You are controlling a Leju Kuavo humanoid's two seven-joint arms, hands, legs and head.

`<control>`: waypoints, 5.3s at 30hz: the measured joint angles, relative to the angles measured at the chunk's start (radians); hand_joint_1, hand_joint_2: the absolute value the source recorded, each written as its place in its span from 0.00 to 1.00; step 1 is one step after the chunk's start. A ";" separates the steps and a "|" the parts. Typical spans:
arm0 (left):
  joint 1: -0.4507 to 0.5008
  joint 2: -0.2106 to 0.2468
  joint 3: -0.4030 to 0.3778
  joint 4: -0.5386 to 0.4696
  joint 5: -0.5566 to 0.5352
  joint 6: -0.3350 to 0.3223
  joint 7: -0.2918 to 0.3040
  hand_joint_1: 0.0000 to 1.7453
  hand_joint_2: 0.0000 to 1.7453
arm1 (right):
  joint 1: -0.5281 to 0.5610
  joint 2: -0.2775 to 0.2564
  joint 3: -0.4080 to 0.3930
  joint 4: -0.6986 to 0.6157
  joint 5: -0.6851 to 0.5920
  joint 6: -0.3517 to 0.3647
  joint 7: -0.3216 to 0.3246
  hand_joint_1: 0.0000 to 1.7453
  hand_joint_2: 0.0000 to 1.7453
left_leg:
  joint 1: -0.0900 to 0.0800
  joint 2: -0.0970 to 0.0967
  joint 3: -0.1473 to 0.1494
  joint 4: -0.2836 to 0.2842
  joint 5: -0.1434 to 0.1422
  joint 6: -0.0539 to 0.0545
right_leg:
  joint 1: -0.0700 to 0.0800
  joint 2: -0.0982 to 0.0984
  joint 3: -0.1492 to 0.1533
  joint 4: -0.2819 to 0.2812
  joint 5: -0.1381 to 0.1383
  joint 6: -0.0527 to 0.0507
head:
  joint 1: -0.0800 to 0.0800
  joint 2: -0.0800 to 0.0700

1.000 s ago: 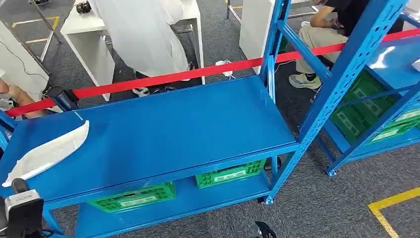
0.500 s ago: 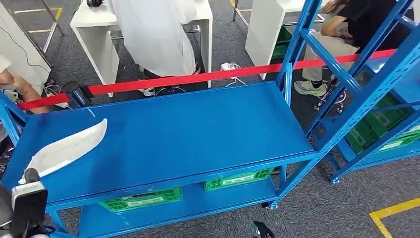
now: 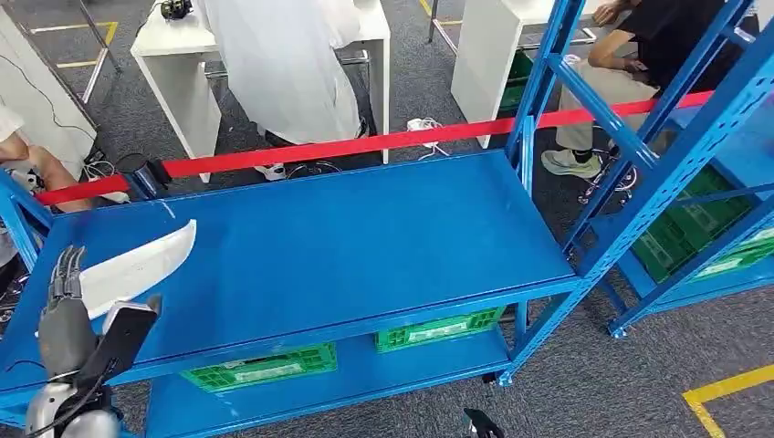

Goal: Take the parts from the cabinet and place them on the table.

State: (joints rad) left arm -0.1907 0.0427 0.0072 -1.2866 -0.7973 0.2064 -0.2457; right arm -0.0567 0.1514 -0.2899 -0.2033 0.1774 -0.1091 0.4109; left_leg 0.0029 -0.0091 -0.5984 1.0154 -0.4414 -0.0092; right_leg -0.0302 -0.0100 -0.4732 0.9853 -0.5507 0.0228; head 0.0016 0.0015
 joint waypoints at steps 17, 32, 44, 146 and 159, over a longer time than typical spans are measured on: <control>-0.212 0.111 0.034 0.477 -0.104 0.132 0.019 0.00 1.00 | -0.002 0.000 0.001 0.000 0.022 -0.017 0.000 0.00 0.00 | 0.002 -0.001 0.001 -0.004 0.002 -0.003 | 0.003 -0.001 0.001 0.000 -0.002 -0.003 | 0.000 0.000; -0.312 0.179 0.083 0.705 -0.128 0.179 0.020 0.00 1.00 | -0.002 0.004 0.001 0.000 0.023 -0.024 0.000 0.00 0.00 | 0.002 -0.001 0.001 -0.004 0.001 -0.003 | 0.002 0.000 0.001 0.001 -0.002 -0.003 | 0.000 0.000; -0.305 0.205 0.142 0.730 -0.143 0.182 0.018 0.94 1.00 | -0.002 0.006 0.001 0.000 0.034 -0.051 0.000 0.00 0.00 | 0.002 -0.001 0.001 -0.004 0.001 -0.003 | 0.003 0.000 0.001 0.001 -0.002 -0.003 | 0.000 0.000; -0.399 0.075 -0.012 0.809 -0.474 0.233 0.023 0.00 1.00 | -0.006 0.023 -0.032 0.000 0.056 -0.072 0.000 0.00 0.00 | 0.002 -0.001 0.002 -0.004 0.001 -0.004 | 0.003 0.000 0.000 0.001 -0.002 -0.004 | 0.000 0.000; -0.422 0.071 -0.012 0.851 -0.449 0.227 0.025 0.00 1.00 | -0.006 0.024 -0.035 0.000 0.053 -0.076 0.000 0.00 0.00 | 0.002 -0.001 0.005 -0.005 0.001 -0.004 | 0.003 0.000 0.003 0.001 -0.003 -0.004 | 0.000 0.000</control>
State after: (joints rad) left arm -0.6123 0.1141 -0.0050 -0.4353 -1.2462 0.4333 -0.2205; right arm -0.0629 0.1751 -0.3246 -0.2033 0.2304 -0.1854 0.4108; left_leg 0.0053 -0.0100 -0.5937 1.0105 -0.4402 -0.0127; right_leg -0.0276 -0.0105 -0.4699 0.9858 -0.5532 0.0186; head 0.0019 0.0015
